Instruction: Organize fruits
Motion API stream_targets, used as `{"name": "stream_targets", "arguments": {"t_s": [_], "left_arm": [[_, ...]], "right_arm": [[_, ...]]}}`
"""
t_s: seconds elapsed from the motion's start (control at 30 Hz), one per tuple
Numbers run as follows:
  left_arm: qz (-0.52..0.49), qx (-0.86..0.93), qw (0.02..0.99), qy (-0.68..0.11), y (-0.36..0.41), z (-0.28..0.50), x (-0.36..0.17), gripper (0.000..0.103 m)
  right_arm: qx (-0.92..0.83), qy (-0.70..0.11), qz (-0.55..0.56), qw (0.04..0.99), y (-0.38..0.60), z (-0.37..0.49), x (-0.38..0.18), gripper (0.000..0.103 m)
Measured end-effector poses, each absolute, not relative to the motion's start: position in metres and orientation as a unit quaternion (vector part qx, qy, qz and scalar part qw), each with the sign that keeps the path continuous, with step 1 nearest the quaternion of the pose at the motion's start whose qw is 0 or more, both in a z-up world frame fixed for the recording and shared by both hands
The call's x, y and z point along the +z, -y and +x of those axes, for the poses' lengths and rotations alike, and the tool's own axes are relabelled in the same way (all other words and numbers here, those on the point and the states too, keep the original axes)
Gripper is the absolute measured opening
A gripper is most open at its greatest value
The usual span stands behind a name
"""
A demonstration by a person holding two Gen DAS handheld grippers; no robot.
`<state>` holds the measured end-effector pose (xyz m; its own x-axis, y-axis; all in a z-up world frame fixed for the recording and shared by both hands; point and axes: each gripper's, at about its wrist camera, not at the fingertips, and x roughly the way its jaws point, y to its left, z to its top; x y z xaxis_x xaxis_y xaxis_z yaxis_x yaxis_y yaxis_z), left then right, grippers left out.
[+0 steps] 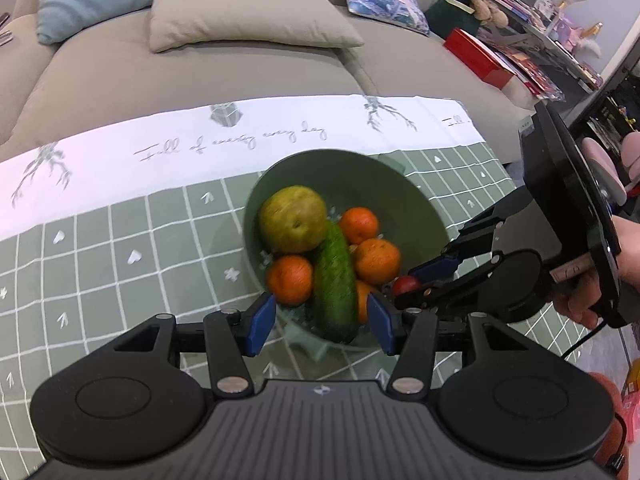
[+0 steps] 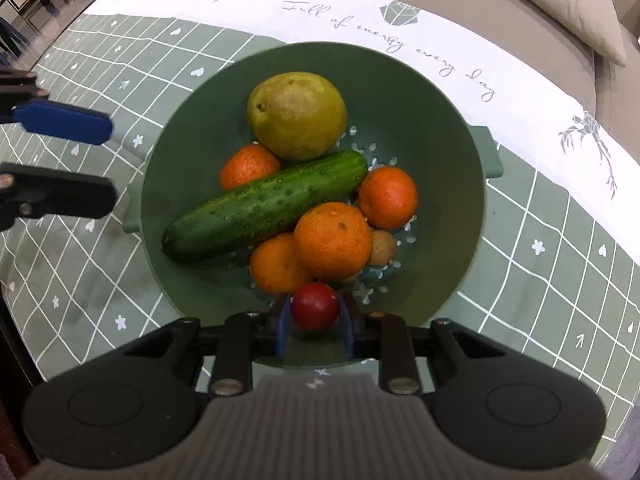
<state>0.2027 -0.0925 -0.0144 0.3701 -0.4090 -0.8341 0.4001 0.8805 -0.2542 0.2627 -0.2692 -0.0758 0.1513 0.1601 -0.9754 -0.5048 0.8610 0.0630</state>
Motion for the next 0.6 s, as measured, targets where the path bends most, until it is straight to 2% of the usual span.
{"name": "stream_targets", "arguments": {"t_s": [0.17,0.27,0.47,0.53,0.6], "left_arm": [[-0.009,-0.24,0.829,-0.505,0.084,0.194,-0.014,0.061],[-0.008,-0.239,0.833,-0.498,0.081,0.188,-0.008,0.061],[0.013,-0.235,0.854,-0.464,0.078,0.169,0.013,0.061],[0.024,-0.228,0.865,-0.446,0.076,0.162,0.022,0.061],[0.031,-0.224,0.876,-0.426,0.073,0.153,0.034,0.061]], "right_arm": [[0.22,-0.609,-0.144,0.748,0.269,0.26,-0.075,0.023],[0.218,-0.603,-0.144,0.754,0.269,0.257,-0.067,0.032],[0.213,-0.57,-0.141,0.781,0.268,0.242,-0.027,0.035],[0.205,-0.551,-0.133,0.798,0.268,0.232,-0.008,0.044],[0.2,-0.528,-0.124,0.816,0.268,0.22,0.013,0.049]]}}
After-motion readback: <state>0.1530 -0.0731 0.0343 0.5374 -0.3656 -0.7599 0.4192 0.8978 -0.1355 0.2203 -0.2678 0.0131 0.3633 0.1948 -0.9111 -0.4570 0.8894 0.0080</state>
